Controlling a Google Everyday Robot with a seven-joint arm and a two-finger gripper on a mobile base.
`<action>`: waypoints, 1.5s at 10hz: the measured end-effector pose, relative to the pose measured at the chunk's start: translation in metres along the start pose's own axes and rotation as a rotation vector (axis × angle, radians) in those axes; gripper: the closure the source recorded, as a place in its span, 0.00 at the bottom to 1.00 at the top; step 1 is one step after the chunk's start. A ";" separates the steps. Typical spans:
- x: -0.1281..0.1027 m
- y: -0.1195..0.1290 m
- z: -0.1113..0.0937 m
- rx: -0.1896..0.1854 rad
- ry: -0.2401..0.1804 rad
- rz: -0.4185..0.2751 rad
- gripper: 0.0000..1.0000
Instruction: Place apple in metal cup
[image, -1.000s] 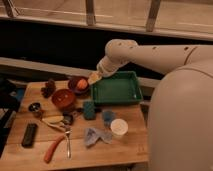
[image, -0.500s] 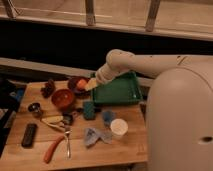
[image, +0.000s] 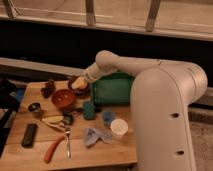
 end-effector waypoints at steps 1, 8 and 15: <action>0.000 0.000 0.000 0.000 0.000 0.000 0.31; -0.017 0.011 0.043 0.032 -0.062 -0.070 0.31; -0.035 -0.025 0.038 0.212 -0.039 -0.124 0.31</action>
